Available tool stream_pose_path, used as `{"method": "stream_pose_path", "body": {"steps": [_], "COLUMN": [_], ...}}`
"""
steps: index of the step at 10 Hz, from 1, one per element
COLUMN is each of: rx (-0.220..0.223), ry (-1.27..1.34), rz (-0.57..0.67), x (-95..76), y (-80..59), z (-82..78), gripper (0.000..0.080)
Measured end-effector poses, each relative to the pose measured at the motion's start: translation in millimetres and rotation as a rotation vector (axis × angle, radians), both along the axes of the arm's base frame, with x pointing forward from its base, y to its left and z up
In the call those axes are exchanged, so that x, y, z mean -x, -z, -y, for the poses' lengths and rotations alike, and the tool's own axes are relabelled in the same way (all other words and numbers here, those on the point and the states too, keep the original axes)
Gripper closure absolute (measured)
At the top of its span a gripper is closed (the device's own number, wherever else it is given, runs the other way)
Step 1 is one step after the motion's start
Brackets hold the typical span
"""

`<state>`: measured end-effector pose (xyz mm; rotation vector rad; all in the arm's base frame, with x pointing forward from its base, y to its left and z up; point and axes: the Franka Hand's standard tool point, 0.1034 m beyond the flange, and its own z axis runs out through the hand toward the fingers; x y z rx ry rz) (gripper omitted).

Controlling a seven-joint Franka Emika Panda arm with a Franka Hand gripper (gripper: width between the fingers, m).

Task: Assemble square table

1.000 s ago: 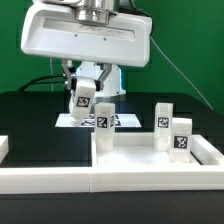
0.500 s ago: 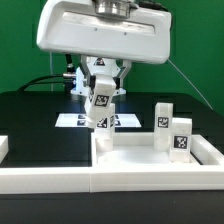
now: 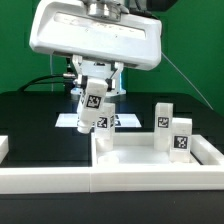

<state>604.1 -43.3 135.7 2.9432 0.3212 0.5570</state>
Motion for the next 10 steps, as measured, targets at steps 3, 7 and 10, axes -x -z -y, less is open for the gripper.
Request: {"method": "stream_pose_path", "body": {"steps": [3, 7, 10], "rx": [-0.039, -0.071, -0.088], "ry": [-0.014, 0.006, 0.027], "rz": [-0.027, -0.054, -0.071], "x": [-11.3, -8.5, -5.6], "y": [-1.5, 2.9, 9.3], "z": [-2.6, -2.8, -1.8], "gripper": [0.0509, 0.0509, 0.0509]}}
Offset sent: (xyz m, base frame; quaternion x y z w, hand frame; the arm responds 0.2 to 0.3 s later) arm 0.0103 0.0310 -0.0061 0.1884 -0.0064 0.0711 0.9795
